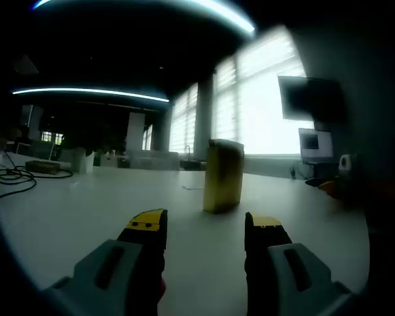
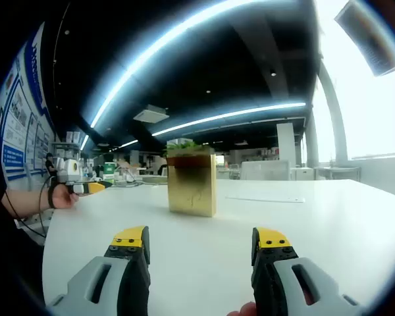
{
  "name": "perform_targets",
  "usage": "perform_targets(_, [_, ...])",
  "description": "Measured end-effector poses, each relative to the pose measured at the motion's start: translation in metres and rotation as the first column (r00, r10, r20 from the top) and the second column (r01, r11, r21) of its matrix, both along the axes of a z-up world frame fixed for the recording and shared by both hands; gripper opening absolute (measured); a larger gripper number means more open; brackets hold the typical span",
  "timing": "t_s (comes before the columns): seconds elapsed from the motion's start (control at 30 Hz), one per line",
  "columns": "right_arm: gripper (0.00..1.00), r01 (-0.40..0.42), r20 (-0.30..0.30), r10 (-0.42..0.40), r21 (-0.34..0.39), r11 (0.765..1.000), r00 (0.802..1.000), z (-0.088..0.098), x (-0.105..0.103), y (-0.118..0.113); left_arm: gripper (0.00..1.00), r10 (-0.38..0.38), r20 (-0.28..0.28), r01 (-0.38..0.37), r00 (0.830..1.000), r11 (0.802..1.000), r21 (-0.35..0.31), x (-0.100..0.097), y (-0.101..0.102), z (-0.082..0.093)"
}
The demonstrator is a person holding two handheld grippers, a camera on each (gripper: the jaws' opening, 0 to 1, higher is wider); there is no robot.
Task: Extract single mask from mask box in order stack masks on table
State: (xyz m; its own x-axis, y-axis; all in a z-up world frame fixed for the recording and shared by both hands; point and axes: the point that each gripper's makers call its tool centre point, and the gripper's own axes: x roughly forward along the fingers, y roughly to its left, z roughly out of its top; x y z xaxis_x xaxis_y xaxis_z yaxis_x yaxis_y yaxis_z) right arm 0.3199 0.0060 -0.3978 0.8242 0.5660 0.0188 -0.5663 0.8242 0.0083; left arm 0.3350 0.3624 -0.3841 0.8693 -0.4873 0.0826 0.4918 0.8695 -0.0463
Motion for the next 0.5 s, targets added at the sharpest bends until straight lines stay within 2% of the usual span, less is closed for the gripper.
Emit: perform_targets(0.5, [0.57, 0.007, -0.001, -0.007, -0.001, 1.000, 1.000, -0.0005, 0.0005, -0.0010, 0.40, 0.002, -0.001, -0.002, 1.000, 1.000, 0.007, 0.0007, -0.0008, -0.0009])
